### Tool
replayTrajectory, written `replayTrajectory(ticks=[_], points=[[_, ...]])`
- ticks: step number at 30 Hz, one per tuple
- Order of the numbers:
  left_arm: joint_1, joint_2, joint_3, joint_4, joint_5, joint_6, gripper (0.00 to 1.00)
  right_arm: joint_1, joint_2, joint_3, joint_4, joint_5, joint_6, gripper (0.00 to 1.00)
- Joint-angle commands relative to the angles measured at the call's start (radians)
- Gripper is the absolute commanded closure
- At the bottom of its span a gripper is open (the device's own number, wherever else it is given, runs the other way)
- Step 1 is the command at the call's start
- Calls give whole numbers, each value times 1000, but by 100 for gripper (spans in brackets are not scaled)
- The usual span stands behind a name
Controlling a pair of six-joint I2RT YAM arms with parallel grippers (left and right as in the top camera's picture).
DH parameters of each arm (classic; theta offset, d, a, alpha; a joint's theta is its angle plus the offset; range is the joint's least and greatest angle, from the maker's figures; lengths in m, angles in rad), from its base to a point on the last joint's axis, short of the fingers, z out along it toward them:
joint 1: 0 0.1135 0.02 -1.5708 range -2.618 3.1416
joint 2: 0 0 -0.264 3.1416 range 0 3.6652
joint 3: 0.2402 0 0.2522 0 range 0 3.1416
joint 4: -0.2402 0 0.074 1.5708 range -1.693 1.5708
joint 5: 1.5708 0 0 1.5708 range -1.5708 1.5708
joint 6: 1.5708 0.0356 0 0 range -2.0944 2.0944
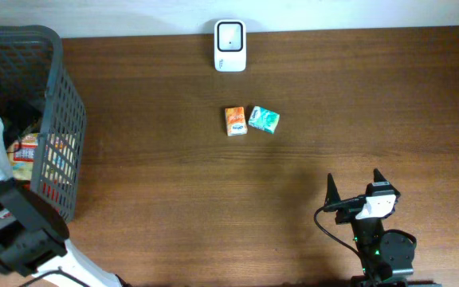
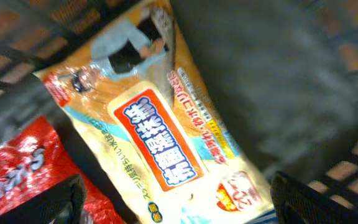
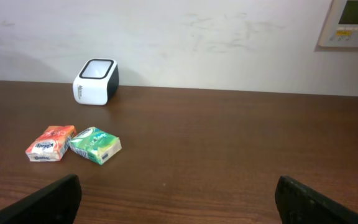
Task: Scan the item barcode
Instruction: 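Reach the left gripper into the basket and grasp the yellow snack bag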
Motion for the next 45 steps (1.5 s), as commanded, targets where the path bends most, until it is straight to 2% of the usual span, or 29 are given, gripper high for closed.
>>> replayTrajectory(ticks=[1,4,6,8,10,12,13,17,19,22,24,25,27,28,30,32,36,40,43,45], points=[[2,69,-5,35,23,-9,9,-7,-6,-8,-3,5,-6,2],[2,92,-5,142,126,-9,15,-7,-6,-8,-3,5,-6,2],[-6,108,-5,173,135,-9,20,-7,-6,-8,-3,5,-6,1],[-26,143,-5,180,125,-9,21,-7,-6,-8,-3,5,-6,1],[-44,177,-5,170,90,-10,21,-7,-6,-8,-3,5,-6,2],[-57,204,-5,130,-31,-10,31,-7,-6,-8,-3,5,-6,2],[-58,205,-5,116,-94,-10,32,-7,-6,-8,-3,5,-6,2],[-50,205,-5,72,-157,-9,32,-7,-6,-8,-3,5,-6,1],[-48,205,-5,49,-158,-9,32,-7,-6,-8,-3,5,-6,2],[-48,205,-4,19,-157,-9,26,-7,-6,-8,-3,5,-6,2],[-48,205,22,-53,-158,-9,20,-7,-6,-8,-3,5,-6,2],[-48,205,61,-95,-158,-9,14,-7,-6,-8,-3,5,-6,1],[-48,205,188,-200,-157,-10,9,-7,-6,-8,-3,5,-6,1],[-48,205,261,-258,-154,-10,1,-7,-6,-8,-3,5,-6,2],[-48,205,358,-357,-174,-10,1,-7,-6,-8,-3,5,-6,2],[-37,210,341,-386,-164,-43,1,-7,-6,-8,-3,5,-6,2],[-32,211,192,-333,-127,-69,1,-7,-6,-8,-3,5,-6,2],[-26,211,79,-178,-114,-69,1,-7,-6,-8,-3,5,-6,2],[-27,211,1,-77,31,-69,1,-7,-6,-8,-3,5,-6,2],[-29,211,-35,-37,24,-69,0,-7,-6,-8,-3,5,-6,2]])
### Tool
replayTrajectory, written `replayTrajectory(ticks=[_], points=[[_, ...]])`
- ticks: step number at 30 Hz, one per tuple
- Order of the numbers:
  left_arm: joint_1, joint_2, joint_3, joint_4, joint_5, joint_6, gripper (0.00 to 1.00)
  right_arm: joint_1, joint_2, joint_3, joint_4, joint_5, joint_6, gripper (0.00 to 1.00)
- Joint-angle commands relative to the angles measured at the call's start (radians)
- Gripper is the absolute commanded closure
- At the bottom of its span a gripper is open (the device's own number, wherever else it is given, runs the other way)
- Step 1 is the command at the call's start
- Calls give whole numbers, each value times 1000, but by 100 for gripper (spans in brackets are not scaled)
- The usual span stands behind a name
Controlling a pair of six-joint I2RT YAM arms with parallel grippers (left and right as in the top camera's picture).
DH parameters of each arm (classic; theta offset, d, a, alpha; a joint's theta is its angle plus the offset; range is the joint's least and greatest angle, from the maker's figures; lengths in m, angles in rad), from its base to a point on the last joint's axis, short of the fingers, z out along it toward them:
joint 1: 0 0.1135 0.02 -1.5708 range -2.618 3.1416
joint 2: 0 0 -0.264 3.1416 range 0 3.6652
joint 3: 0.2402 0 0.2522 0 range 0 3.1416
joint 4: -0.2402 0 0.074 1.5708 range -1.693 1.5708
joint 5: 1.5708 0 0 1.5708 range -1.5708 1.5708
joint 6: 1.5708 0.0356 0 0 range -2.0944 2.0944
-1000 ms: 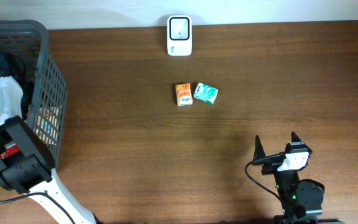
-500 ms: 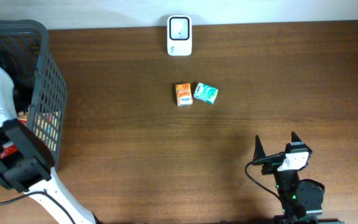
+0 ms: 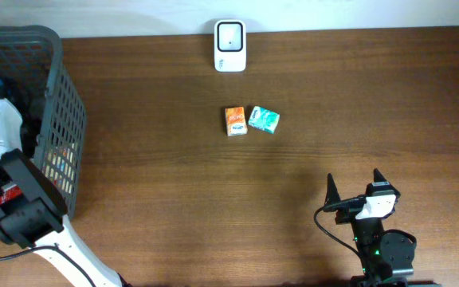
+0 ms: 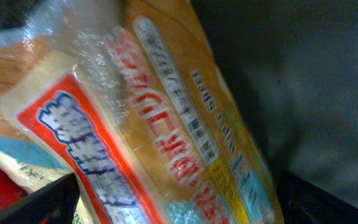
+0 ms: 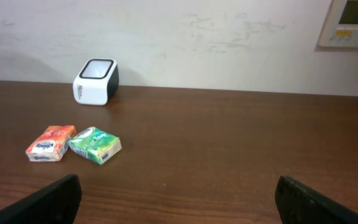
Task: Scan the item barcode
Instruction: 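Reach the left gripper into the basket and grasp the yellow snack bag, then carry the yellow snack bag out and drop it beside the tissue packs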
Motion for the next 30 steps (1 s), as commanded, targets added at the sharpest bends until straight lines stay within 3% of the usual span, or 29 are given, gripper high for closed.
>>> replayTrajectory(ticks=[1,3,4,5,6,7,12,17,20,21,24,25,28,30], points=[[3,8,-57,36,64,-10,1,-7,-6,-8,-3,5,-6,2],[3,8,-57,39,64,-10,7,-7,-6,-8,-3,5,-6,2],[3,8,-57,41,65,-10,26,-7,-6,-8,-3,5,-6,2],[3,8,-57,46,65,-10,67,-7,-6,-8,-3,5,-6,2],[4,8,-52,47,65,-10,94,-7,-6,-8,-3,5,-6,2],[4,8,-38,43,65,-10,100,-7,-6,-8,-3,5,-6,2],[3,-8,227,-79,72,-10,100,-7,-6,-8,-3,5,-6,2],[3,-48,808,-242,130,-10,100,-7,-6,-8,-3,5,-6,2],[3,-124,1081,-288,266,-10,100,-7,-6,-8,-3,5,-6,1],[-4,-153,1146,-304,393,-9,100,-7,-6,-8,-3,5,-6,1],[-66,-201,1214,-308,673,-9,100,-7,-6,-8,-3,5,-6,2],[-101,-207,1224,-309,706,-9,100,-7,-6,-8,-3,5,-6,2],[-274,-200,1212,-319,707,104,100,-7,-6,-8,-3,5,-6,2],[-369,-191,1185,-329,689,104,100,-7,-6,-8,-3,5,-6,1]])
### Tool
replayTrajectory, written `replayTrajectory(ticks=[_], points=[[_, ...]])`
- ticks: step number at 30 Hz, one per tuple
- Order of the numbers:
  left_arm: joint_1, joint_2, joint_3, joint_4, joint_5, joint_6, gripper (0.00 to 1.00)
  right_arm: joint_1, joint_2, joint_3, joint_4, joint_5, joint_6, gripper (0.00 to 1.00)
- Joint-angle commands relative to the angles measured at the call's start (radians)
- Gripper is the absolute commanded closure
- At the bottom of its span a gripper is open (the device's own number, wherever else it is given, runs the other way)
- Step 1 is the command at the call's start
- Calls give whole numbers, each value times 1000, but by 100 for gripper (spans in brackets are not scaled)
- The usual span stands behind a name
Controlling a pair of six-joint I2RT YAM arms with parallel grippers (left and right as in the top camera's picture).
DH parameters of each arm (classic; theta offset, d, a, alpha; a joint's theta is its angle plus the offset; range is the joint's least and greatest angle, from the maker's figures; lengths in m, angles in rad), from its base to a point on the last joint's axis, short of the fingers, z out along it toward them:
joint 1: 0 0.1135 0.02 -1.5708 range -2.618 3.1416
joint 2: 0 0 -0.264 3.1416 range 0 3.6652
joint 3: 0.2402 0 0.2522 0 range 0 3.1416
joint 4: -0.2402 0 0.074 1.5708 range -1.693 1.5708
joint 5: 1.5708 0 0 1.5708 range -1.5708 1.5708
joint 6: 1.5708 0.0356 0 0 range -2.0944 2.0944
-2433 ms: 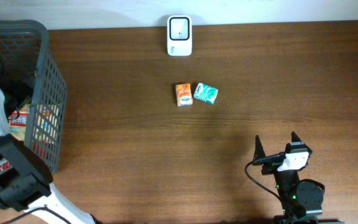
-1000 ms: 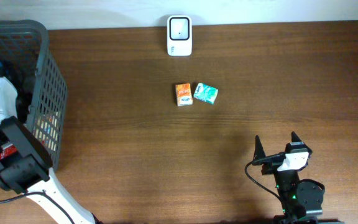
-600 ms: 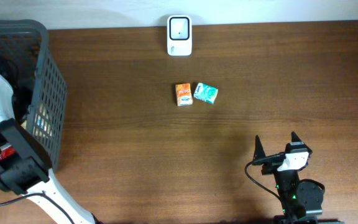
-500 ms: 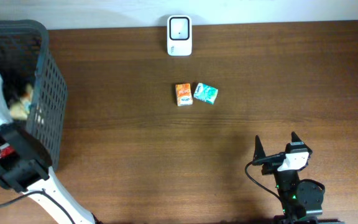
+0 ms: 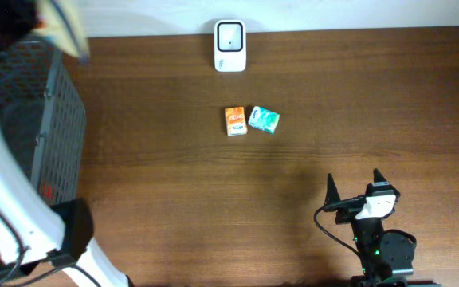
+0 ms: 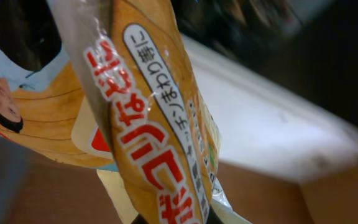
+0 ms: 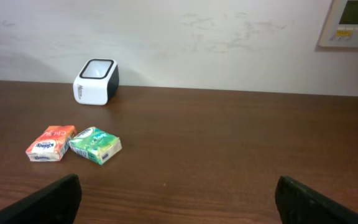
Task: Scan the item barcode
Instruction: 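Carry the yellow snack bag out and drop it beside the tissue packs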
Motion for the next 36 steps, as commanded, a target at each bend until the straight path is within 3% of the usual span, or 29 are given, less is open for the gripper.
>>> replayTrajectory(ticks=[1,3,8,12,15,21,23,26,28,31,32,33,36], points=[[-192,37,-57,-40,-50,63,100,-7,-6,-8,-3,5,-6,2],[-333,64,-122,-146,-303,63,100,-7,-6,-8,-3,5,-6,2],[-535,117,-373,-193,-663,63,100,-7,-6,-8,-3,5,-6,2],[-585,164,-622,-150,-674,63,100,-7,-6,-8,-3,5,-6,2],[-627,181,-913,73,-623,142,100,-7,-6,-8,-3,5,-6,2],[-639,223,-1104,311,-569,148,99,-7,-6,-8,-3,5,-6,2],[-647,233,-1138,367,-451,240,98,-7,-6,-8,-3,5,-6,1],[-669,235,-1158,420,-415,369,97,-7,-6,-8,-3,5,-6,1],[-697,238,-1158,426,-339,485,91,-7,-6,-8,-3,5,-6,2],[-735,238,-1158,427,-376,493,67,-7,-6,-8,-3,5,-6,2],[-740,238,-1158,431,-446,493,53,-7,-6,-8,-3,5,-6,2],[-740,238,-1158,433,-543,492,21,-7,-6,-8,-3,5,-6,2],[-731,226,-1115,397,-646,444,27,-7,-6,-8,-3,5,-6,2]])
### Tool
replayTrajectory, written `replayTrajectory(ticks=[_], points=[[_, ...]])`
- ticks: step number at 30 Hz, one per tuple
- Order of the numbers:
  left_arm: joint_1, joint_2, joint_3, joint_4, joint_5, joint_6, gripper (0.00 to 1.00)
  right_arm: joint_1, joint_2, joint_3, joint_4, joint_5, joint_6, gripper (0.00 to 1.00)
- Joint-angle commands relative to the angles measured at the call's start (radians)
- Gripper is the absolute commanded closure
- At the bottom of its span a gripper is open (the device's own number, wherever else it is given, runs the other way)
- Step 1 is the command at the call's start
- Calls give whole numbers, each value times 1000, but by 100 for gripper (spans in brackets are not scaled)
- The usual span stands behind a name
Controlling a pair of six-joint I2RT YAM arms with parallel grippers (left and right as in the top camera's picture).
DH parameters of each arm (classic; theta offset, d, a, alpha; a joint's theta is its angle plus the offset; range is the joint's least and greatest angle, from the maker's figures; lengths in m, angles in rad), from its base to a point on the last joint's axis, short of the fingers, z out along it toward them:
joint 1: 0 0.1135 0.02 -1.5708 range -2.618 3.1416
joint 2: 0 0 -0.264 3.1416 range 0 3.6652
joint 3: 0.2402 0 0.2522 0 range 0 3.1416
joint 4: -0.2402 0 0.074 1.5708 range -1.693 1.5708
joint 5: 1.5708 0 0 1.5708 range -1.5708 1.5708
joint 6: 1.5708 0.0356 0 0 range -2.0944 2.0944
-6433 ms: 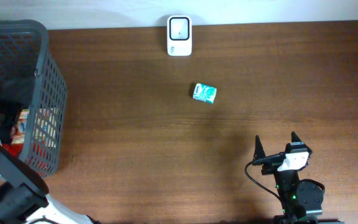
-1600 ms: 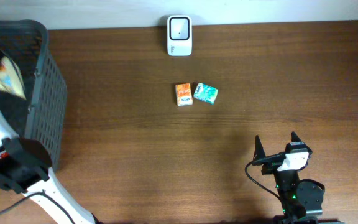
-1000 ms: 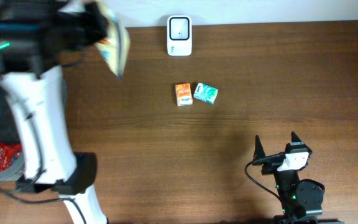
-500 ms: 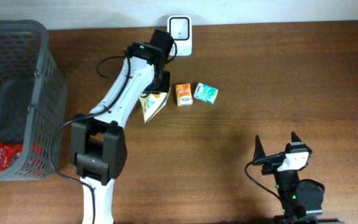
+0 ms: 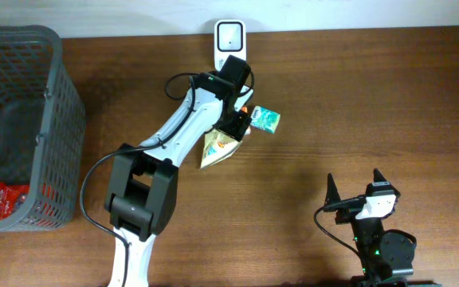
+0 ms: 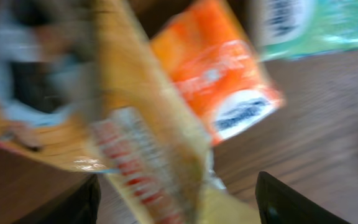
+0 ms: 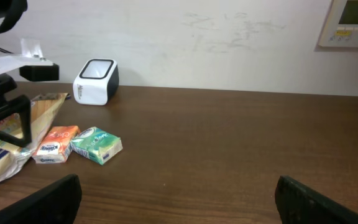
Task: Scan the item barcode
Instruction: 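Carry the yellow snack bag out and drop it beside the tissue packs, then reach the left gripper into the basket and grasp the red candy bag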
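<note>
A yellow-orange wipes pack (image 5: 217, 146) lies slanted on the table, just left of an orange packet (image 6: 219, 81) and a green packet (image 5: 264, 119). My left gripper (image 5: 234, 124) is right over the pack's upper end. In the blurred left wrist view its fingers (image 6: 82, 202) stand wide apart with the pack (image 6: 148, 155) between them. The white scanner (image 5: 230, 36) stands at the table's back edge, just beyond the packets. My right gripper (image 5: 354, 180) rests open and empty at the near right.
A grey mesh basket (image 5: 64, 104) fills the left end of the table, with a red packet (image 5: 6, 201) in its bottom. From the right wrist, the scanner (image 7: 96, 81) stands against the wall behind the packets (image 7: 96, 145).
The left arm was high over the basket's back edge with the pack pinched in it. Now it is at the table's middle, jaws apart, the pack down beside the orange packet.
My left gripper was open in the basket above the wipes pack, then closer over it. Then it held the pack lifted over the basket's rim. Now the pack is by the two small packets before the scanner. The right arm stayed still.
</note>
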Motion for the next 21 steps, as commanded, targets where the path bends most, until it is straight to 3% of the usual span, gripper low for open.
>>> replayTrajectory(ticks=[1,7,11,13,15,17,21], points=[[24,-12,100,-56,-130,-56,31,-7,-6,-8,-3,5,-6,2],[110,-125,571,-185,-130,-81,27,-7,-6,-8,-3,5,-6,2],[284,-207,862,-317,-131,-181,24,-7,-6,-8,-3,5,-6,2],[365,-230,872,-346,-136,-206,20,-7,-6,-8,-3,5,-6,2],[539,-246,872,-439,-169,-338,1,-7,-6,-8,-3,5,-6,1],[708,-239,865,-546,-216,-480,1,-7,-6,-8,-3,5,-6,2],[959,-214,779,-591,-209,-497,0,-7,-6,-8,-3,5,-6,2]])
